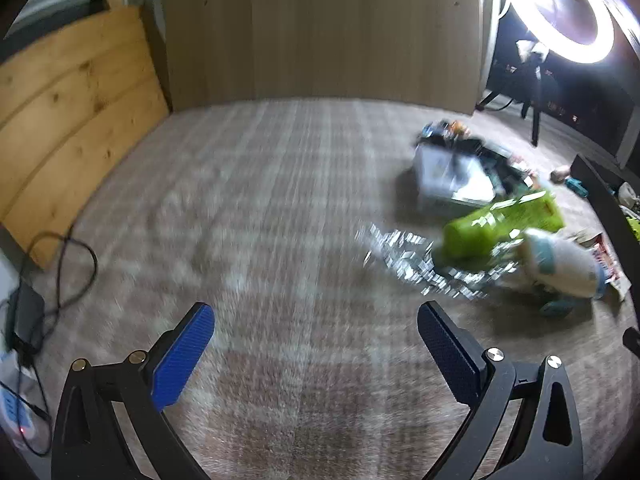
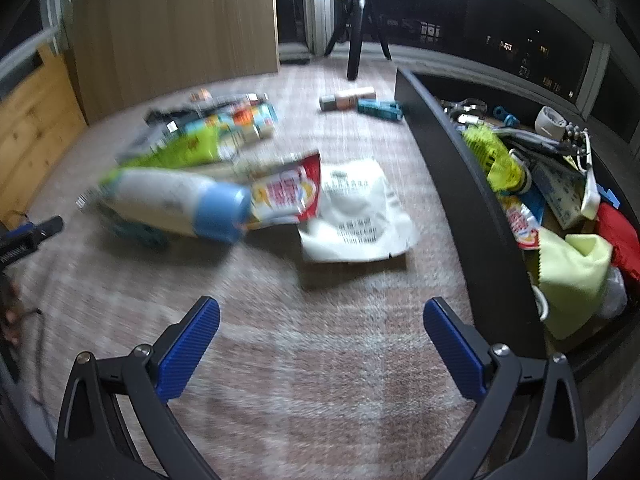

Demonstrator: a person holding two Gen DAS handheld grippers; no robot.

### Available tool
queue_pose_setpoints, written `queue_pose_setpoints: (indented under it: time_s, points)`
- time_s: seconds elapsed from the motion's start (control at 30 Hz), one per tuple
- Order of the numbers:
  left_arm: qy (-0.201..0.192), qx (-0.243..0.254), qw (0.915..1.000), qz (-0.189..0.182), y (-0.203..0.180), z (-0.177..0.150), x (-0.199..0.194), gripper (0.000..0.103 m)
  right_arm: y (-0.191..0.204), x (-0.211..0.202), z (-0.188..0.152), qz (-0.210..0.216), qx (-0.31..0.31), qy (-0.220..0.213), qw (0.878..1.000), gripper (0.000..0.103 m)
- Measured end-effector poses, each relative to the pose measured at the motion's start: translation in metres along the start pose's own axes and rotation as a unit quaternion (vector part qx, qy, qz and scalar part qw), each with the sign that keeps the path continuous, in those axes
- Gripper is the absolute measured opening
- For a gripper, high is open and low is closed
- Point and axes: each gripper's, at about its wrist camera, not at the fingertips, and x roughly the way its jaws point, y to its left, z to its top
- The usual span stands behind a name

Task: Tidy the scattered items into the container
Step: 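Move both grippers toward the pile of scattered items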

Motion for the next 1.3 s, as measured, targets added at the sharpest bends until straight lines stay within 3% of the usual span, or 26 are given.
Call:
queue_pose_setpoints:
  time_s: [0.3,0.47,0.73,0.83,0.9,1.07,1.3]
  points:
    - [-0.035,0.019,0.9989,-0.024,-0.015,0.042,-0.023,0.102,0.014,-0.041,0.045,0.017,-0.014,-0.071,0.997,0.098]
    - [-0.06,0.013,0.9974,-0.037,-0.017,0.074,-0.041,0.099,0.015,-0.059,0.091,0.021,-0.018,-0.103,0.994,0.086]
    - [-0.104,0.047,0.9915,-0.062,-0.026,0.142,-0.062,0.099,0.026,-0.08,0.165,0.036,-0.029,-0.14,0.989,0.086]
    - [-0.106,0.076,0.9892,-0.068,-0.039,0.148,-0.054,0.099,0.041,-0.064,0.178,0.047,-0.038,-0.129,0.99,0.08]
    - [-0.101,0.101,0.987,-0.074,-0.052,0.145,-0.043,0.099,0.049,-0.046,0.177,0.054,-0.043,-0.111,0.991,0.07]
    - [-0.07,0.152,0.982,-0.088,-0.081,0.125,-0.009,0.092,0.067,0.004,0.163,0.069,-0.055,-0.061,0.994,0.065]
    - [-0.024,0.148,0.9825,-0.111,-0.086,0.118,0.033,0.079,0.087,0.054,0.148,0.091,-0.076,-0.003,0.993,0.056]
